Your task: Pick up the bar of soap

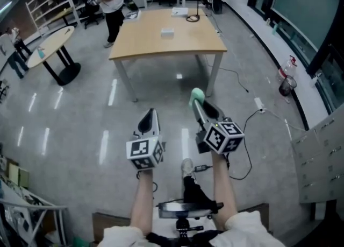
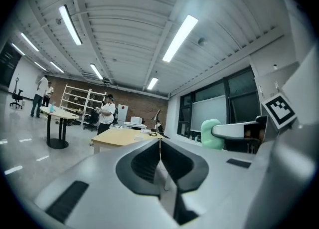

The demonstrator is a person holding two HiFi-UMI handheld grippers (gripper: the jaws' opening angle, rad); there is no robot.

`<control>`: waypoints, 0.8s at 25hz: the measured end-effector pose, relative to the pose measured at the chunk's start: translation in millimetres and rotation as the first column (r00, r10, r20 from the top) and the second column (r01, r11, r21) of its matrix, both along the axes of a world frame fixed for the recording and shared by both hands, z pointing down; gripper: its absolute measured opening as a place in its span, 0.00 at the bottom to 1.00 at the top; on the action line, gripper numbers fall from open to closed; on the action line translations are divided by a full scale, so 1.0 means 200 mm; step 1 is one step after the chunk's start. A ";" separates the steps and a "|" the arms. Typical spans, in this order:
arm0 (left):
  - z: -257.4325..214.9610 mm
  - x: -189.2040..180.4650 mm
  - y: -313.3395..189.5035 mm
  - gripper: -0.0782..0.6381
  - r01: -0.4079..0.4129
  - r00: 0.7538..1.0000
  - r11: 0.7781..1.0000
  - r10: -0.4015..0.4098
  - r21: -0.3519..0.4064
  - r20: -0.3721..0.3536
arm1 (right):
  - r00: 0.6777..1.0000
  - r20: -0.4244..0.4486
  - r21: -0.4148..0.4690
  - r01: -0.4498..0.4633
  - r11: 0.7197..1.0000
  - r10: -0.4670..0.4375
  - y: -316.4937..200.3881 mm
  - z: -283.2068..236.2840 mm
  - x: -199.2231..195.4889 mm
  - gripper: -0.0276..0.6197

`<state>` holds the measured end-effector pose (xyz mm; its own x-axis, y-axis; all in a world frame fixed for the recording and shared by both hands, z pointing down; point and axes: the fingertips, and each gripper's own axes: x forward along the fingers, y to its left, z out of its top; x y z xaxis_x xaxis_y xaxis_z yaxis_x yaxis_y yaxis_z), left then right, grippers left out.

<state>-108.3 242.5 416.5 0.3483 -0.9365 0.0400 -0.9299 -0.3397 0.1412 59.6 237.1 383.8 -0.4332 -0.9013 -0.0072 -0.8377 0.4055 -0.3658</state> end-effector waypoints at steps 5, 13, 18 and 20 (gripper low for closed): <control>-0.02 -0.08 0.29 0.13 -0.029 0.999 0.999 0.029 -0.016 0.038 | 0.999 0.012 -0.024 -0.043 0.999 0.043 0.35 0.05 -0.09 0.22; -0.04 -0.04 0.50 0.13 -0.027 1.000 0.999 0.027 -0.022 0.012 | 0.999 0.010 -0.052 -0.043 0.998 0.043 0.61 0.04 -0.07 0.22; -0.07 -0.03 0.53 0.13 -0.034 0.999 0.999 0.035 -0.029 0.029 | 1.000 -0.021 -0.040 -0.024 0.999 0.023 0.68 -0.01 -0.11 0.22; -0.07 -0.01 0.55 0.13 -0.033 0.999 0.999 0.034 -0.030 0.035 | 0.998 -0.057 -0.042 -0.006 0.999 0.004 0.69 0.00 -0.12 0.22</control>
